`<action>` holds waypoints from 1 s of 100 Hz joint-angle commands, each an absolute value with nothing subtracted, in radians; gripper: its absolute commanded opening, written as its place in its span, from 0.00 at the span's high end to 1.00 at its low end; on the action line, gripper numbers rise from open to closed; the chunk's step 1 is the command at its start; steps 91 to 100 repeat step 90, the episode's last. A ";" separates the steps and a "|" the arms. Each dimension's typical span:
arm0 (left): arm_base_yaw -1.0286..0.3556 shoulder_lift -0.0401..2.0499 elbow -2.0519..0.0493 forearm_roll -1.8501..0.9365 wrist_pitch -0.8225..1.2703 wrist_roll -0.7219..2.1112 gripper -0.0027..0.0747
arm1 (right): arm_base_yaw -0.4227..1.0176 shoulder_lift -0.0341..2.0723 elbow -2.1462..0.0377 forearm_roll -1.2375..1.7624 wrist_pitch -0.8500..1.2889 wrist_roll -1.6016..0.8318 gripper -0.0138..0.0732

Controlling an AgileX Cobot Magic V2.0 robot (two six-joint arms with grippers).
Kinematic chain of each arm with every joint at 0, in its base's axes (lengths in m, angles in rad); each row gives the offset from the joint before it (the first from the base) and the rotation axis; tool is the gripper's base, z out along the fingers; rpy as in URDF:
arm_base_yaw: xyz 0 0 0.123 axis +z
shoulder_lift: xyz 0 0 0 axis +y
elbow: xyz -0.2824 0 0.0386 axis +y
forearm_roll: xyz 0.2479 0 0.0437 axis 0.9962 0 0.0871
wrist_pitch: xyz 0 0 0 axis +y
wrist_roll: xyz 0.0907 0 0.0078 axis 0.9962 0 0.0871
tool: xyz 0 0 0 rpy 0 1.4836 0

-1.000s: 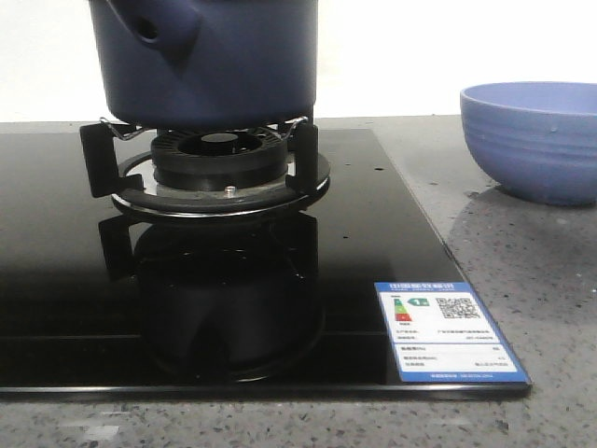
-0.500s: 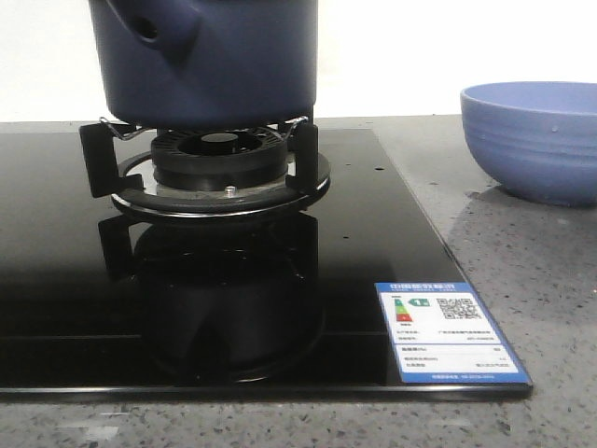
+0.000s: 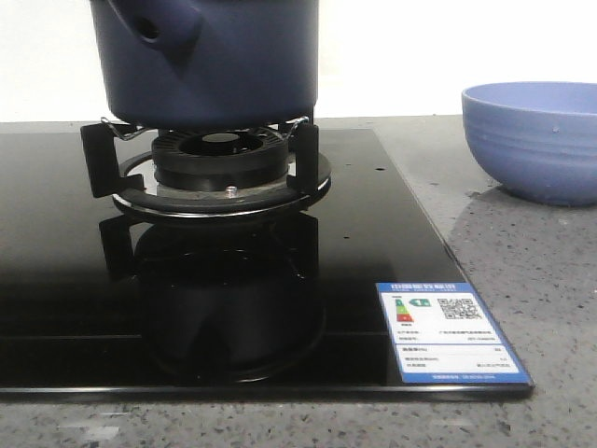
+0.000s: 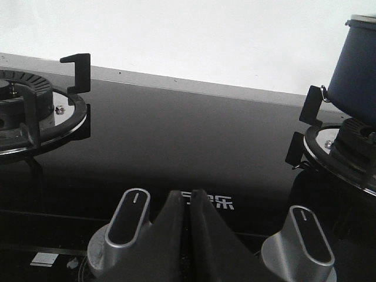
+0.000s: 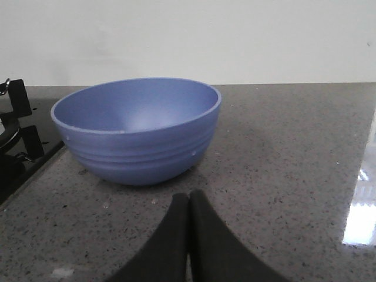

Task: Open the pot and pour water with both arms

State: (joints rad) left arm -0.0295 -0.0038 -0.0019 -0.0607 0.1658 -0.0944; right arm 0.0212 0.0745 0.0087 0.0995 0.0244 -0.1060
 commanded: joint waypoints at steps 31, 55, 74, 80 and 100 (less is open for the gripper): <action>-0.028 -0.030 0.032 -0.071 0.092 -0.105 0.99 | -0.017 -0.029 0.035 0.033 0.106 -0.093 0.91; -0.028 -0.030 0.032 -0.071 0.092 -0.105 0.99 | -0.017 -0.029 0.033 0.033 0.104 -0.093 0.91; -0.028 -0.030 0.032 -0.071 0.092 -0.105 0.99 | -0.017 -0.029 0.033 0.033 0.104 -0.093 0.91; -0.028 -0.030 0.032 -0.071 0.092 -0.105 0.99 | -0.017 -0.029 0.033 0.033 0.104 -0.093 0.91; -0.028 -0.030 0.032 -0.071 0.092 -0.105 0.99 | -0.017 -0.029 0.033 0.033 0.104 -0.093 0.91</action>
